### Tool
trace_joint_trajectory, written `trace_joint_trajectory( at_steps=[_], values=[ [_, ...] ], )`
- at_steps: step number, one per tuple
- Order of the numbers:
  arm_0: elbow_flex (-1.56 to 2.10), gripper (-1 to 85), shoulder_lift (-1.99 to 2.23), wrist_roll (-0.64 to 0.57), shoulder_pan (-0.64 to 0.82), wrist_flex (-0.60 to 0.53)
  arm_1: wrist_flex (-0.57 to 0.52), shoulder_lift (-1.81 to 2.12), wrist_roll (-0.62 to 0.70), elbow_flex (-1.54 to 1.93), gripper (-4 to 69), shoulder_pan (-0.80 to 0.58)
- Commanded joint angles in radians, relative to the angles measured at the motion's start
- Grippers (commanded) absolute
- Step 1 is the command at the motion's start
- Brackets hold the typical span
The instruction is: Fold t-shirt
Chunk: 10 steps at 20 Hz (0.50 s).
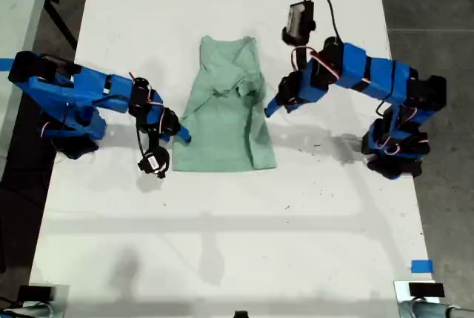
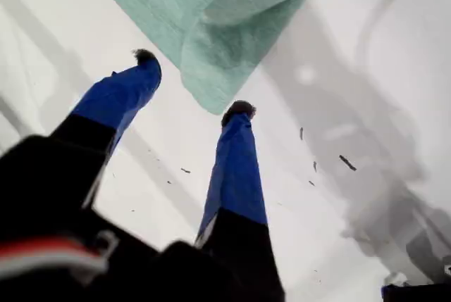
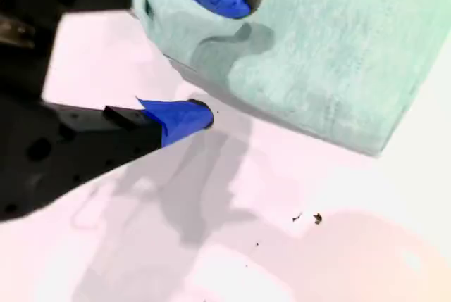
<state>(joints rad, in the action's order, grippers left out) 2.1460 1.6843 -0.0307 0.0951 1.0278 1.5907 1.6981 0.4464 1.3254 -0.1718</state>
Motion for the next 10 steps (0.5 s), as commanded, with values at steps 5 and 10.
trace_joint_trajectory(
  at_steps=[5,10],
  values=[
    [-0.026,0.0,-0.072,0.006,0.021,-0.094,0.002,0.144,-0.009,0.058,21.8,-0.026],
    [0.018,0.0,0.155,-0.02,0.094,0.133,-0.002,0.147,-0.003,0.071,21.3,-0.034]
  ],
)
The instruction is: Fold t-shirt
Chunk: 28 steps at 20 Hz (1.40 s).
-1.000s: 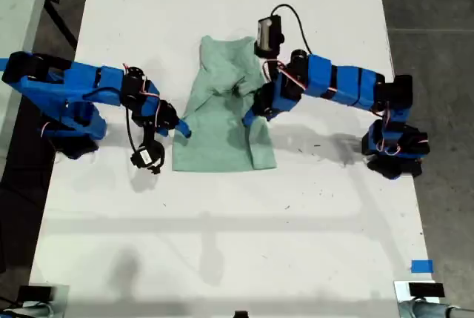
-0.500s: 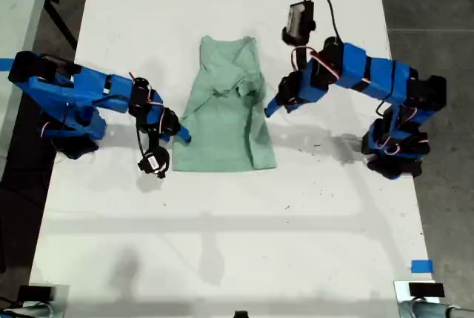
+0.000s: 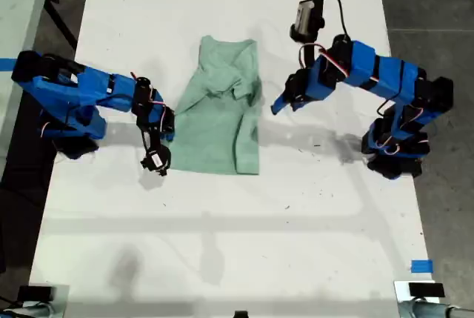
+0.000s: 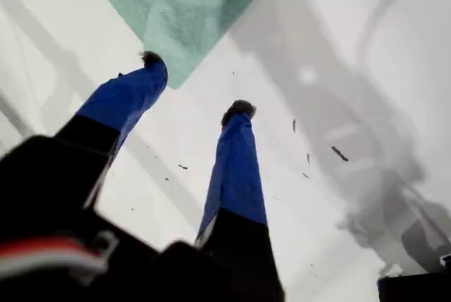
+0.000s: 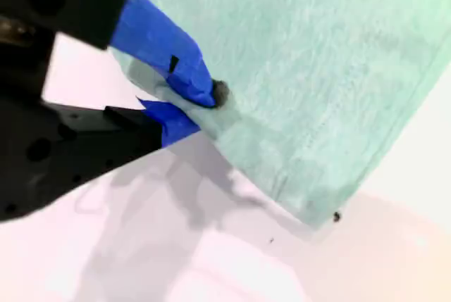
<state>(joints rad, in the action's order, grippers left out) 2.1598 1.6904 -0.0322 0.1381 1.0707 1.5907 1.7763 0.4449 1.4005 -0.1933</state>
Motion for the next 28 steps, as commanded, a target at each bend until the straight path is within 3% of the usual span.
trace_joint_trajectory(
  at_steps=[1,3,5,10,14,24,25,26,28],
  values=[
    [0.009,0.0,0.23,-0.038,0.08,0.15,-0.003,0.071,-0.002,0.0,21.1,-0.014],
    [-0.04,0.0,0.313,-0.063,0.106,0.227,-0.005,0.072,-0.002,0.003,20.8,-0.015],
    [-0.155,0.0,0.25,-0.064,0.075,0.235,-0.009,0.074,0.0,0.002,20.6,-0.02],
    [-0.558,0.0,-0.192,-0.032,-0.061,0.209,-0.006,0.086,-0.009,0.006,20.0,-0.015],
    [-0.907,0.0,-0.488,-0.017,-0.118,0.282,-0.008,0.087,-0.018,0.017,19.7,-0.012],
    [-1.342,0.5,-0.859,-0.018,-0.075,0.344,-0.025,0.095,-0.026,0.057,19.0,-0.011],
    [-1.347,5.7,-0.862,-0.023,-0.069,0.354,-0.025,0.097,-0.025,0.061,19.0,-0.012],
    [-1.362,16.5,-0.857,-0.046,-0.064,0.38,-0.026,0.097,-0.023,0.063,19.1,-0.012],
    [-1.404,26.1,-0.804,-0.091,-0.058,0.468,-0.031,0.101,-0.023,0.072,19.2,-0.014]
  ],
)
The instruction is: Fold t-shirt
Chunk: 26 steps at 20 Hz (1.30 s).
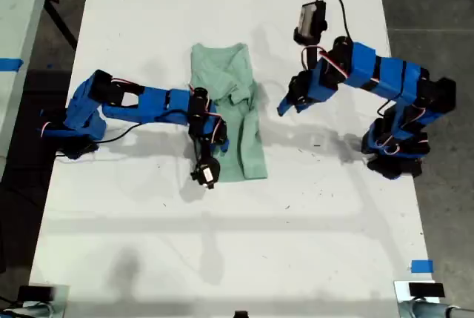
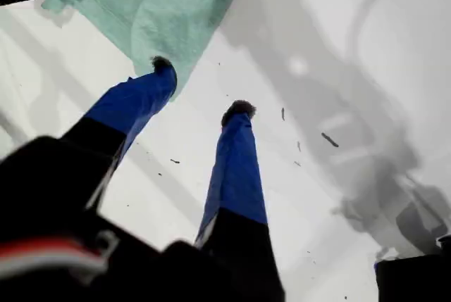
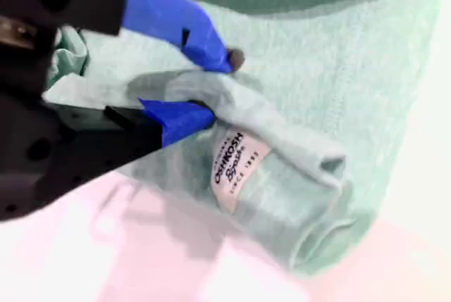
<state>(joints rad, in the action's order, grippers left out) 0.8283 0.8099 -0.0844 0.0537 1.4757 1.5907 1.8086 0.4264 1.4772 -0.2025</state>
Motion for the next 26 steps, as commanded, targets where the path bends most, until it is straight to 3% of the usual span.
trace_joint_trajectory(
  at_steps=[1,7,11,17,21,26],
  values=[
    [-0.072,29.4,0.127,-0.061,0.032,0.097,-0.032,0.071,-0.003,-0.003,19.2,-0.006],
    [-0.035,30.7,0.509,-0.118,0.075,0.324,-0.029,0.089,0.002,0.002,19.2,-0.008],
    [0.015,30.0,0.66,-0.08,-0.008,0.465,-0.008,0.127,-0.026,0.005,18.8,0.037],
    [0.057,29.6,0.589,0.104,-0.256,0.419,-0.077,0.069,-0.153,0.006,20.4,0.219],
    [0.058,29.2,0.43,0.11,-0.273,0.285,-0.189,-0.071,-0.173,0.003,27.8,0.278],
    [0.058,30.2,0.273,0.11,-0.247,0.179,-0.278,-0.235,-0.179,0.006,30.5,0.291]
  ],
)
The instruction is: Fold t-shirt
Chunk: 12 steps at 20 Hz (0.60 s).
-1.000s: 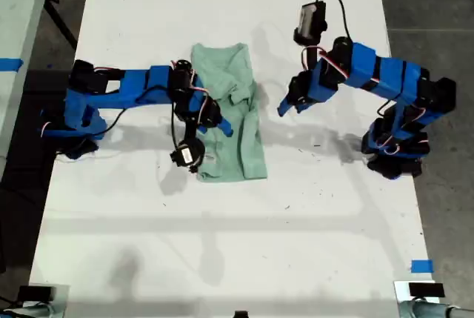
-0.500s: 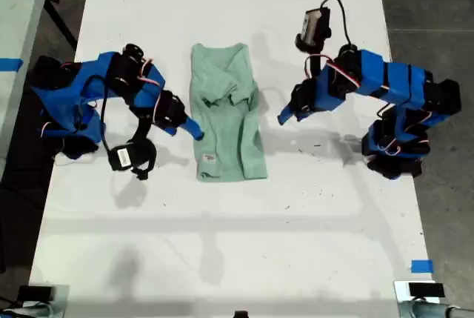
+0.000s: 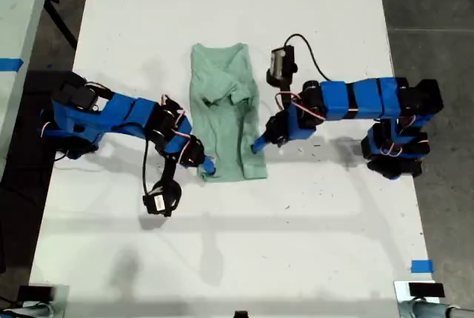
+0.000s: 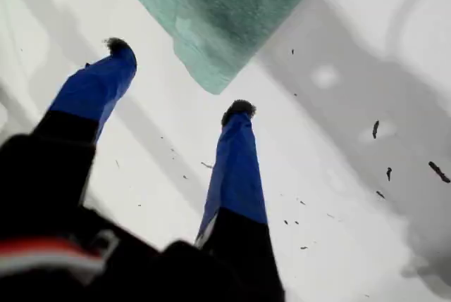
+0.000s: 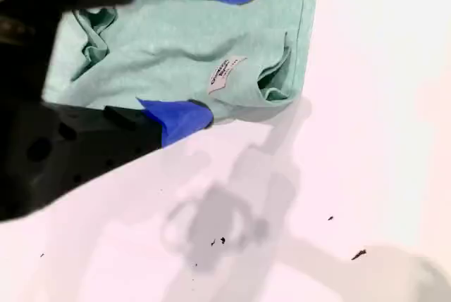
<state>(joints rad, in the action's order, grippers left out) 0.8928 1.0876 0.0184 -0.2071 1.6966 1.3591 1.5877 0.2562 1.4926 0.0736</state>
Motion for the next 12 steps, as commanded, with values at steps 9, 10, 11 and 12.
trace_joint_trajectory(
  at_steps=[9,10,11,12],
  values=[
    [0.147,30.3,-0.118,0.006,0.052,-0.258,-0.19,-0.23,-0.02,-0.006,30.7,0.048],
    [0.147,30.2,-0.132,0.008,0.058,-0.267,-0.206,-0.252,-0.021,-0.006,30.4,0.052],
    [0.147,30.2,-0.143,0.009,0.064,-0.275,-0.222,-0.27,-0.023,-0.006,29.6,0.057],
    [0.146,30.2,-0.152,0.011,0.071,-0.281,-0.235,-0.287,-0.028,-0.006,28.9,0.06]
  ],
)
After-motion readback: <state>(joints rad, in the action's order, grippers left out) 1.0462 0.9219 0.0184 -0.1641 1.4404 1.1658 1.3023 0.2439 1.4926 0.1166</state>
